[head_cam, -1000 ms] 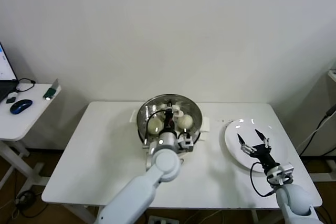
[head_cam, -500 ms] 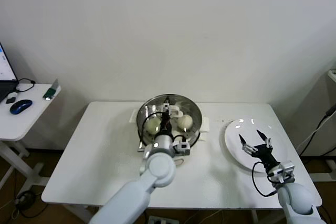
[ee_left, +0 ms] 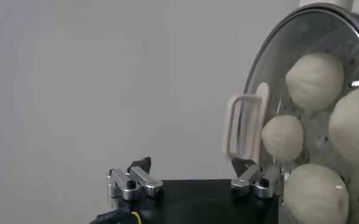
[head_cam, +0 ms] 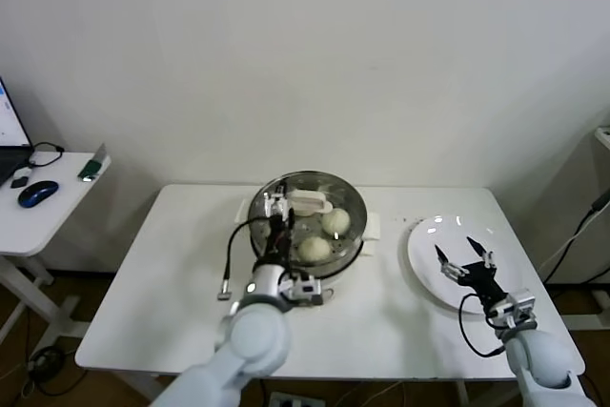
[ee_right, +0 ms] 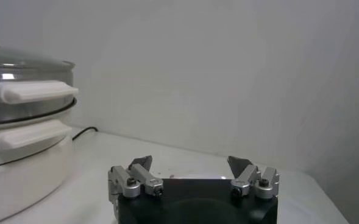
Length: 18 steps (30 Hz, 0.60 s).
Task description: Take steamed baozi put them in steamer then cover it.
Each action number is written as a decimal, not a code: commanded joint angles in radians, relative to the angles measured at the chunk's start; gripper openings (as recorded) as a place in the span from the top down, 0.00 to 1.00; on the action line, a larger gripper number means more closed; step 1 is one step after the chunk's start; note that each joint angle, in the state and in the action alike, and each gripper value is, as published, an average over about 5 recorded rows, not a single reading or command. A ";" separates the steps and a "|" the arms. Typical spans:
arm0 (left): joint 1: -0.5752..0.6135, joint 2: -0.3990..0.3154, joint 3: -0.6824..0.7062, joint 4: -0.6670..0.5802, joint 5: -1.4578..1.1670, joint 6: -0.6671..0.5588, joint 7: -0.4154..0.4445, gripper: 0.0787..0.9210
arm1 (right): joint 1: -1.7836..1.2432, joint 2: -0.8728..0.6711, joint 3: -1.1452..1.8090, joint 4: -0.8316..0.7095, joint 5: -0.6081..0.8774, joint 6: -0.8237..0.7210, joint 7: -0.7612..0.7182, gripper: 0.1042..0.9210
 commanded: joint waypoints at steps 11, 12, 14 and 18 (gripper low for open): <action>0.412 0.042 -0.625 -0.097 -1.025 -0.697 -0.535 0.12 | -0.016 -0.001 0.001 0.026 -0.001 0.001 -0.015 0.12; 0.435 0.028 -0.655 -0.079 -1.080 -0.740 -0.534 0.12 | -0.017 0.001 0.001 0.026 0.000 0.003 -0.015 0.12; 0.467 0.003 -0.701 -0.039 -1.191 -0.804 -0.518 0.12 | -0.019 0.005 0.002 0.027 0.001 0.008 -0.016 0.12; 0.502 -0.035 -0.761 0.043 -1.364 -0.912 -0.435 0.12 | -0.026 0.010 0.001 0.030 0.002 0.015 -0.018 0.12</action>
